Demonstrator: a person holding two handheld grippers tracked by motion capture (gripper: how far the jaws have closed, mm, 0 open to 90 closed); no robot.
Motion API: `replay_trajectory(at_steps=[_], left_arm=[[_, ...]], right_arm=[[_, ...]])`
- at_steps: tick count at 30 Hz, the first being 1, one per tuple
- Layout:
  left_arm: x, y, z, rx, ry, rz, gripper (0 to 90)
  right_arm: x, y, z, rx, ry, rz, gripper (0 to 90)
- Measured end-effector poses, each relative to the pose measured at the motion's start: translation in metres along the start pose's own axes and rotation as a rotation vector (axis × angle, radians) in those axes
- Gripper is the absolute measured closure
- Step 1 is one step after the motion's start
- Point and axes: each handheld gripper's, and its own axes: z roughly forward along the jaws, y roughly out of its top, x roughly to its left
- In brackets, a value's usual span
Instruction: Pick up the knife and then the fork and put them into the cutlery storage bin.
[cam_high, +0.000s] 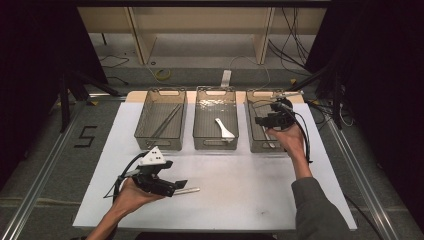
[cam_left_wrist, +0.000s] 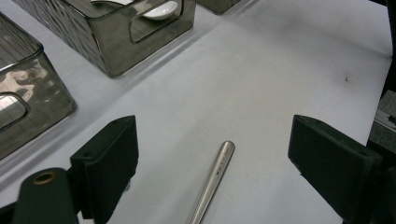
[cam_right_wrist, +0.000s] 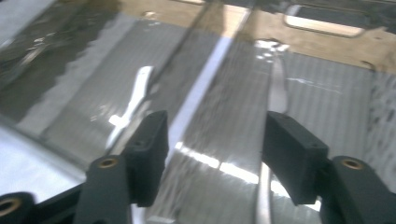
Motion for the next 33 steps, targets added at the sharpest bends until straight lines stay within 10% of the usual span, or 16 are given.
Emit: replay_trajectory(at_steps=[14, 33], left_arm=[[0.003, 0.005, 0.004, 0.136, 0.036, 0.014, 16.4], [0.01, 0.001, 0.008, 0.331, 0.063, 0.037, 25.8]], right_arm=[[0.043, -0.039, -0.045, -0.072, 0.168, -0.151, 35.7], [0.072, -0.112, -0.062, -0.116, 0.277, -0.176, 35.6]])
